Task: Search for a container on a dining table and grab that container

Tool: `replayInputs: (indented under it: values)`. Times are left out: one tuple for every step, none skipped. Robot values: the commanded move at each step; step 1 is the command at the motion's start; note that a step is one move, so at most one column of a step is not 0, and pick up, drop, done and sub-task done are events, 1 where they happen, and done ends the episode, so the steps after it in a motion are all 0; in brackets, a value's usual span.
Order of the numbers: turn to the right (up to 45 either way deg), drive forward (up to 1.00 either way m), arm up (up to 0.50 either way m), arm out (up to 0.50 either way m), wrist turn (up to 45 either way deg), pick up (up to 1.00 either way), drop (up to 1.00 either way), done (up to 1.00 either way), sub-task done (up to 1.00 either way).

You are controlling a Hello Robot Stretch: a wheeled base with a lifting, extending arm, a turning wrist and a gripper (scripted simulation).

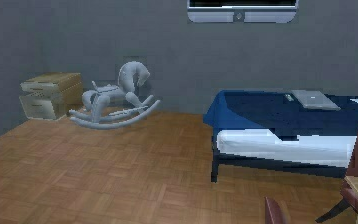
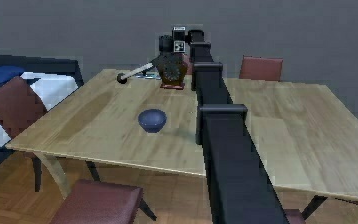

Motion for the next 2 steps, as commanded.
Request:
replayInputs:
  values:
    - [0.0,0.00,0.00,0.00,18.0,0.00,0.00,0.00,0.00]
    - [0.0,0.00,-0.24,0.00,0.0,0.00,0.00,0.00,0.00]
